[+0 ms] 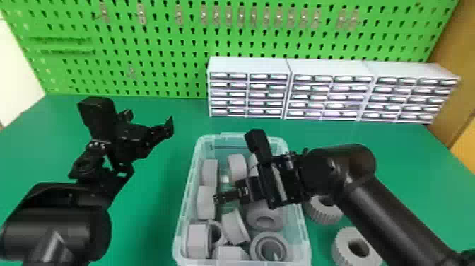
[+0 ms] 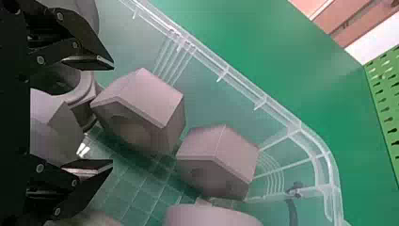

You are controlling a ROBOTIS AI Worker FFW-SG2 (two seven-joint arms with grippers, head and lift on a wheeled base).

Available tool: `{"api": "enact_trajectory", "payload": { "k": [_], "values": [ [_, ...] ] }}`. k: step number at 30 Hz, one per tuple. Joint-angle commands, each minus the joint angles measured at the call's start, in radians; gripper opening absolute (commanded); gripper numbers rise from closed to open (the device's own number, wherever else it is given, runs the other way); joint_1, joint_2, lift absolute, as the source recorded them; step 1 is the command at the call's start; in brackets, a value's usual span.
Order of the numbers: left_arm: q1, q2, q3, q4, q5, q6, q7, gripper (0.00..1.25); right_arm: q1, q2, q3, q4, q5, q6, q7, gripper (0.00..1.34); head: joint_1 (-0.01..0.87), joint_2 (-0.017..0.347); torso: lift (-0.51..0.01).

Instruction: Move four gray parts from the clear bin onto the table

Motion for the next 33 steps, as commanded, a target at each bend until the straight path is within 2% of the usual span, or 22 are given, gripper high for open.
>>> {"api": "enact_trajectory", "payload": {
  "k": [1,17,25,33],
  "values": [
    [0.000,0.000,0.000,0.000,0.000,0.000,0.000,1.11,-0.013,0.004,0.022,0.031,0.016,-0.043,0.030,0.82,0.678,0.034,-0.050],
    [0.000,0.000,0.002,0.002,0.000,0.000,-0.002,1.11,-0.035,0.014,0.059,0.128,0.006,-0.103,0.105,0.82,0.678,0.034,-0.050],
    [0.000,0.000,0.000,0.000,0.000,0.000,-0.002,1.11,-0.044,0.015,0.082,0.175,-0.019,-0.154,0.165,0.82,0.678,0.034,-0.050],
    [0.000,0.000,-0.001,0.002,-0.001,0.000,-0.002,1.11,-0.047,0.017,0.093,0.212,-0.048,-0.177,0.194,0.82,0.678,0.034,-0.050]
  ]
}}
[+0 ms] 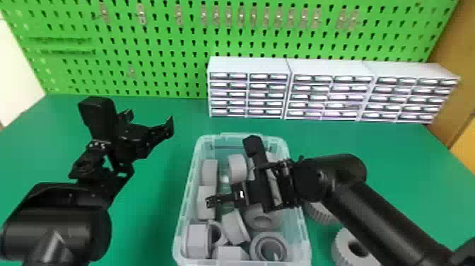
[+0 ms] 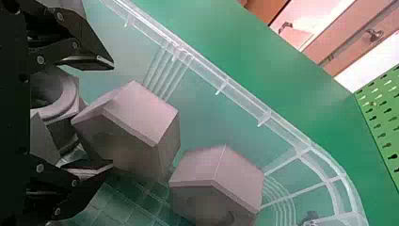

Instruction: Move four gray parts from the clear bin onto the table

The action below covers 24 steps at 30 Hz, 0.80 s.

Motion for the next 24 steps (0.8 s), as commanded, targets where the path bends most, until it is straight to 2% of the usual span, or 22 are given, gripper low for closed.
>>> {"api": "enact_trajectory", "payload": {
  "k": [1,16,24],
  "values": [
    [0.000,0.000,-0.002,0.001,-0.001,0.000,0.000,1.11,-0.002,0.000,0.010,0.031,-0.027,-0.020,0.020,0.82,0.678,0.034,-0.050],
    [-0.002,0.000,-0.007,0.001,-0.007,0.000,0.000,1.11,-0.008,0.002,0.030,0.090,-0.036,-0.098,0.077,0.82,0.678,0.034,-0.050],
    [-0.002,0.000,-0.008,0.001,-0.007,0.000,0.000,1.11,-0.010,0.002,0.036,0.099,-0.036,-0.111,0.081,0.82,0.678,0.034,-0.050]
  ]
}}
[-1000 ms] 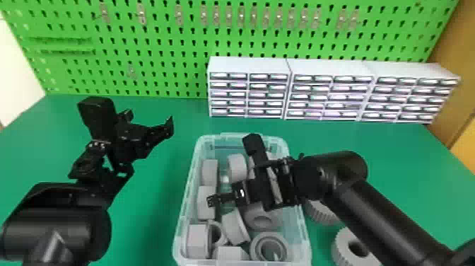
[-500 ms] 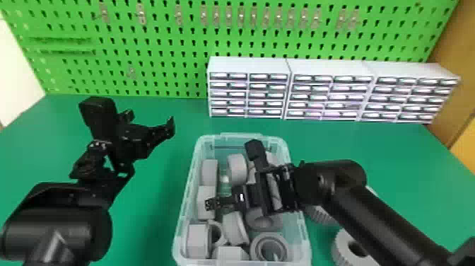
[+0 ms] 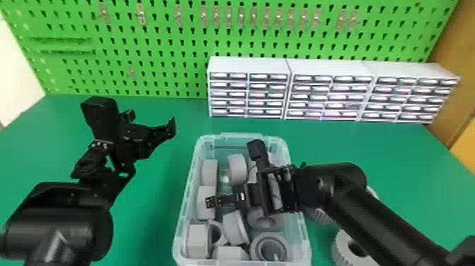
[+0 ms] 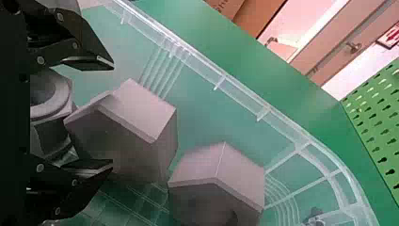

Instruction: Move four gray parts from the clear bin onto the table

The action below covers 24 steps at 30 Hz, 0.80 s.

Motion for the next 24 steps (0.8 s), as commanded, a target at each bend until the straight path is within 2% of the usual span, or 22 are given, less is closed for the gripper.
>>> {"api": "enact_trajectory", "payload": {
  "k": [1,10,12,16,17,24],
  "values": [
    [0.000,0.000,0.000,0.000,0.000,0.000,0.000,1.11,-0.002,0.002,0.005,0.002,0.000,-0.003,0.000,0.82,0.678,0.034,-0.050],
    [0.000,0.000,-0.002,0.002,0.000,0.000,0.000,1.11,-0.002,0.002,0.009,0.010,-0.006,-0.006,0.000,0.76,0.678,0.034,-0.050],
    [0.000,0.000,-0.002,0.002,0.000,0.000,0.000,1.11,-0.002,0.002,0.009,0.010,-0.006,-0.008,0.000,0.67,0.678,0.034,-0.050],
    [0.002,0.000,0.000,0.002,0.000,0.000,-0.001,1.11,-0.006,0.003,0.012,0.010,0.009,-0.006,0.000,0.31,0.678,0.034,-0.050],
    [0.002,0.000,0.000,0.002,0.000,0.000,-0.001,1.11,-0.006,0.003,0.012,0.010,0.014,-0.006,0.000,0.27,0.678,0.034,-0.050],
    [0.003,0.000,0.000,0.002,0.000,0.000,-0.003,1.11,-0.003,0.003,0.014,0.002,0.018,-0.023,0.000,0.24,0.678,0.034,-0.050]
  ]
}}
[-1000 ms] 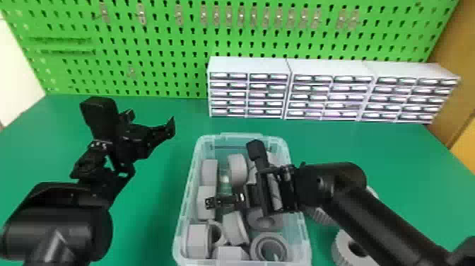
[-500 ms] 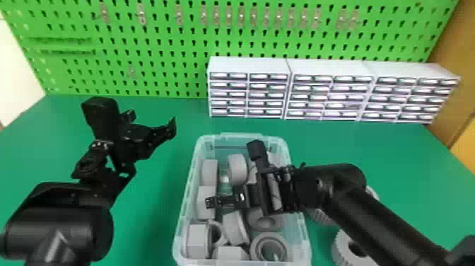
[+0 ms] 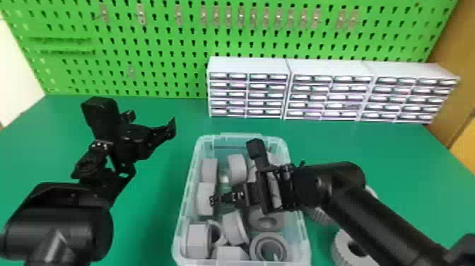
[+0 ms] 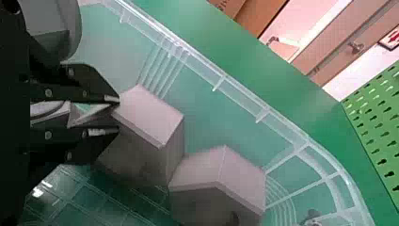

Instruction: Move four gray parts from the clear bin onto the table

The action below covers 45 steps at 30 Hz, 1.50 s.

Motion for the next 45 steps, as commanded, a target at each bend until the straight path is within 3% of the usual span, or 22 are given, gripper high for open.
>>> {"api": "enact_trajectory", "payload": {
  "k": [1,15,28,36,37,41,45],
  "values": [
    [0.002,0.000,0.000,0.000,0.000,0.000,-0.001,1.11,0.005,-0.001,0.002,-0.003,0.001,-0.014,0.000,0.24,0.678,0.034,-0.050],
    [0.003,0.000,0.003,0.000,0.000,0.000,-0.004,1.11,0.008,-0.002,-0.009,-0.020,-0.009,-0.020,0.000,0.24,0.678,0.034,-0.050],
    [0.009,0.000,0.008,0.000,0.000,0.002,-0.008,1.11,0.015,-0.007,-0.104,-0.169,0.035,0.008,0.000,0.24,0.678,0.034,-0.050],
    [0.011,0.000,0.008,-0.002,0.000,0.003,-0.010,1.11,0.017,-0.007,-0.127,-0.185,0.057,0.047,-0.002,0.24,0.678,0.034,-0.050],
    [0.011,0.000,0.008,-0.002,0.000,0.003,-0.010,1.11,0.017,-0.007,-0.124,-0.179,0.055,0.049,-0.002,0.26,0.678,0.034,-0.050],
    [0.011,0.000,0.009,-0.002,0.000,0.003,-0.010,1.11,0.014,-0.004,-0.113,-0.159,0.095,0.072,-0.019,0.54,0.678,0.034,-0.050],
    [0.014,0.000,0.014,0.000,0.002,0.005,-0.010,1.11,-0.015,0.002,-0.115,-0.190,0.222,0.179,-0.052,0.65,0.678,0.034,-0.050]
  ]
}}
